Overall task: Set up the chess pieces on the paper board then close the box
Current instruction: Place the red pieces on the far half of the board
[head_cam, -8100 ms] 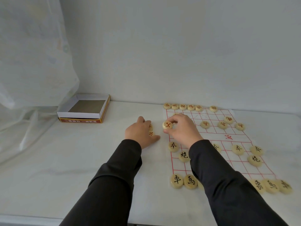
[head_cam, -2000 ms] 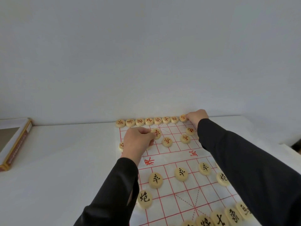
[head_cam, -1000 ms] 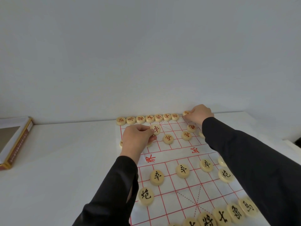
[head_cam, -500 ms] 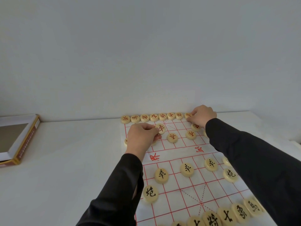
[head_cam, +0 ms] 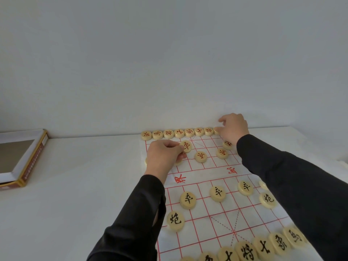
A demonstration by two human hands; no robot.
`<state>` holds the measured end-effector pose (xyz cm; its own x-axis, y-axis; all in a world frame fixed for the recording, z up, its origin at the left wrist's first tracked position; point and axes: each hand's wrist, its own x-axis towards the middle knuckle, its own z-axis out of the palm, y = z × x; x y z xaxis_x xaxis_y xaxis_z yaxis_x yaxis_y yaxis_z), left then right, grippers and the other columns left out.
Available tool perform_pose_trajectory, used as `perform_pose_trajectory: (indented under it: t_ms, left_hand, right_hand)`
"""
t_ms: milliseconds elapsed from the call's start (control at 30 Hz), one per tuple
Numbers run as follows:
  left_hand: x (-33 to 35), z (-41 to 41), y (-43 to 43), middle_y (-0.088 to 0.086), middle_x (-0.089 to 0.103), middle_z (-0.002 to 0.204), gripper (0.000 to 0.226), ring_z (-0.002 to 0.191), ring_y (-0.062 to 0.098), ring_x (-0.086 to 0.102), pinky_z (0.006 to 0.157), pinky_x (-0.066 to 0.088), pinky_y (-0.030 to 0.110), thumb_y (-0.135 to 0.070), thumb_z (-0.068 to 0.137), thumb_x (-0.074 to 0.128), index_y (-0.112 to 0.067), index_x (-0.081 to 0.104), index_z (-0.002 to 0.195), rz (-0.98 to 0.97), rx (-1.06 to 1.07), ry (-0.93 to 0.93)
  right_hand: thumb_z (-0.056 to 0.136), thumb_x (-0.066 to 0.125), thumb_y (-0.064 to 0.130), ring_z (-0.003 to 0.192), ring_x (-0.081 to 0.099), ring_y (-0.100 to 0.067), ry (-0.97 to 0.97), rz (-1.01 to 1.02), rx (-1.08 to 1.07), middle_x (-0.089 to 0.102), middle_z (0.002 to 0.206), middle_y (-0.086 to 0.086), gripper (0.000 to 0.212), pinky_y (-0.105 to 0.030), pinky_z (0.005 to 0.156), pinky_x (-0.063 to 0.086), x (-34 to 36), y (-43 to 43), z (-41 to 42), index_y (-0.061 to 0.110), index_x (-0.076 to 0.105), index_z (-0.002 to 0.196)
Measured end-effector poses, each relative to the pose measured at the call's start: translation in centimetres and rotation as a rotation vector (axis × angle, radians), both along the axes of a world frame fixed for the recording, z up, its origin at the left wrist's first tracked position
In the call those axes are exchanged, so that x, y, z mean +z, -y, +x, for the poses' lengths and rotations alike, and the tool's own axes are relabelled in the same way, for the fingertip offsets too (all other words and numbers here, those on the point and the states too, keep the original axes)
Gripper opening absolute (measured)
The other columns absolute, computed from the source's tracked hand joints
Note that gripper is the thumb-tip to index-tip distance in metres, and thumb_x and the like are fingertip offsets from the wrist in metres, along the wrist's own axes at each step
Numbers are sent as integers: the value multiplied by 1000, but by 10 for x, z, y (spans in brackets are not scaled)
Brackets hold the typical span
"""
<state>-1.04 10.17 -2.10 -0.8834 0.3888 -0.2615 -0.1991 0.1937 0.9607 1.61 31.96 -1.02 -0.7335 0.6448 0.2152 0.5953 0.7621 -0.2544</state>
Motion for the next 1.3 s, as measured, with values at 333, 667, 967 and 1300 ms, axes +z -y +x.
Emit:
perform_pose_trajectory:
  t_ms: [333,667,967,1300]
  left_hand:
    - [1,1,2,6,71,75,10,74,15,71,75,57,27,-9,85,65,-16,64,78,23,-18,-20]
    - [-1,-1,3,6,70,78,11,73,14,72,77,57,27,-5,85,63,-6,65,96,70,22,18]
    - [-1,1,-3,1,68,74,20,69,13,71,71,58,25,-4,88,59,-10,63,107,8,11,-60]
    - [-2,2,-4,1,67,75,17,68,11,70,69,57,23,-4,88,58,-11,64,103,-21,-9,-57]
  right_hand:
    - [84,68,16,62,52,-11,87,-852,346,68,80,-5,15,-22,56,45,31,62,22,7,73,93]
    - [79,71,8,77,66,-17,-109,-1103,214,70,93,-13,17,-24,66,54,33,63,15,0,67,93]
    - [89,59,6,70,70,-18,-397,-1389,-35,68,98,-20,15,-18,58,57,31,4,25,-2,59,101]
    - [94,48,0,85,64,-27,-391,-1054,-129,60,105,-20,28,-30,74,53,23,-41,30,1,55,121]
